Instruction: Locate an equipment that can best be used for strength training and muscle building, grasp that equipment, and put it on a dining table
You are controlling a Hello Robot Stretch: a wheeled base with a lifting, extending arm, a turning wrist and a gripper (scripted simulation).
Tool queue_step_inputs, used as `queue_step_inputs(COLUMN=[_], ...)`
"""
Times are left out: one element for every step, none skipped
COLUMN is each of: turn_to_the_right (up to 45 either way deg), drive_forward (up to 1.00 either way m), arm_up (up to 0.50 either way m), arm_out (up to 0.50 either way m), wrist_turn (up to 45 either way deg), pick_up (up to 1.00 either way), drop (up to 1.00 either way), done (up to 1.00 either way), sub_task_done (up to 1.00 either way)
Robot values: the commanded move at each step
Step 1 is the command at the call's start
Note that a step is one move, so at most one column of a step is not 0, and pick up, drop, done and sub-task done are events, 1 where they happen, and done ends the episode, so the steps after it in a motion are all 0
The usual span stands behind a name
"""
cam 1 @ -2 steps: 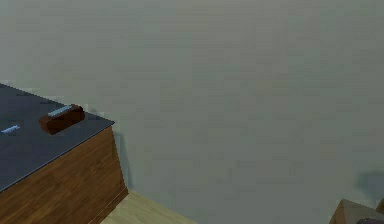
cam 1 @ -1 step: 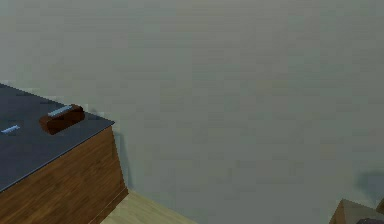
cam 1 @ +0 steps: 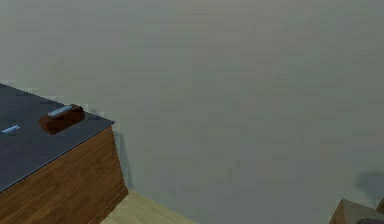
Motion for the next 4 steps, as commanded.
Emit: queue_step_inputs(turn_to_the_right=[0.0, 0.0, 0.0, 0.0], drive_forward=[0.0, 0.0, 0.0, 0.0], arm_up=[-0.3, 0.0, 0.1, 0.24], arm_out=[0.0, 0.0, 0.0, 0.0], wrist_turn=[0.0, 0.0, 0.0, 0.0], pick_up=[0.0, 1.0, 0.0, 0.0], drop=[0.0, 0.0, 0.0, 0.0], done=[0.0, 0.0, 0.0, 0.0], sub_task_done=[0.0, 0.0, 0.0, 0.0])
